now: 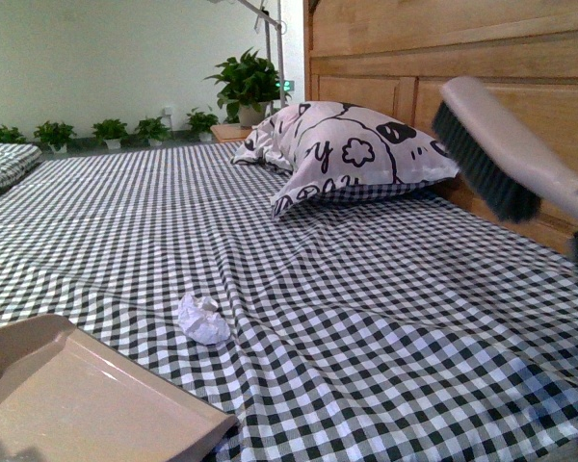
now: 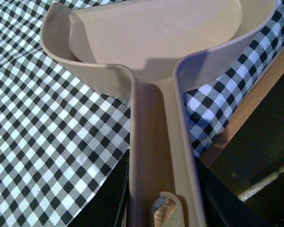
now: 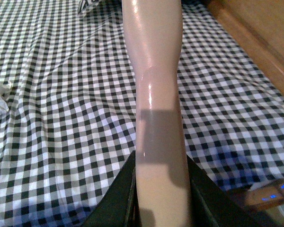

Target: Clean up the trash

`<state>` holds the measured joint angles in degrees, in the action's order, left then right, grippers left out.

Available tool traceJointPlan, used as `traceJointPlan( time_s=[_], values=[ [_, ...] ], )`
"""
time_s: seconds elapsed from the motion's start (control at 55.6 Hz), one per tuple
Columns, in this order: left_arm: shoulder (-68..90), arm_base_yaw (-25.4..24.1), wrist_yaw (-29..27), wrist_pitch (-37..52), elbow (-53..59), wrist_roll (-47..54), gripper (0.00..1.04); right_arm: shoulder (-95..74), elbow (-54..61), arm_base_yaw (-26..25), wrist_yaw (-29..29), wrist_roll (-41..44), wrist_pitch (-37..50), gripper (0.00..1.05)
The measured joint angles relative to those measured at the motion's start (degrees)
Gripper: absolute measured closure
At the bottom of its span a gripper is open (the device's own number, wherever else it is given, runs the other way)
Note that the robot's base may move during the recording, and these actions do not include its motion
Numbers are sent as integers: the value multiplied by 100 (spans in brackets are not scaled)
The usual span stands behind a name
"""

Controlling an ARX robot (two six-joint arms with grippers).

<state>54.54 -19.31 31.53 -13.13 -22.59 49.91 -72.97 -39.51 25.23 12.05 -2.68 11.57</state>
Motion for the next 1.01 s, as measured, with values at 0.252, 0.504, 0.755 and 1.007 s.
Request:
traceJointPlan(
  time_s=[0.252,0.504,0.755,1.007],
  values=[
    [0,0,0,0,0,0,77,-1902,-1169,70,57,566,289,84],
    [0,0,0,0,0,0,77,-3071,-2039,350,245,970,282,84],
    [0,2,0,0,0,0,77,-3858,-2787,647,426,1174,221,84],
    [0,2,0,0,0,0,77,-4468,-3209,946,511,1259,142,84]
  ],
)
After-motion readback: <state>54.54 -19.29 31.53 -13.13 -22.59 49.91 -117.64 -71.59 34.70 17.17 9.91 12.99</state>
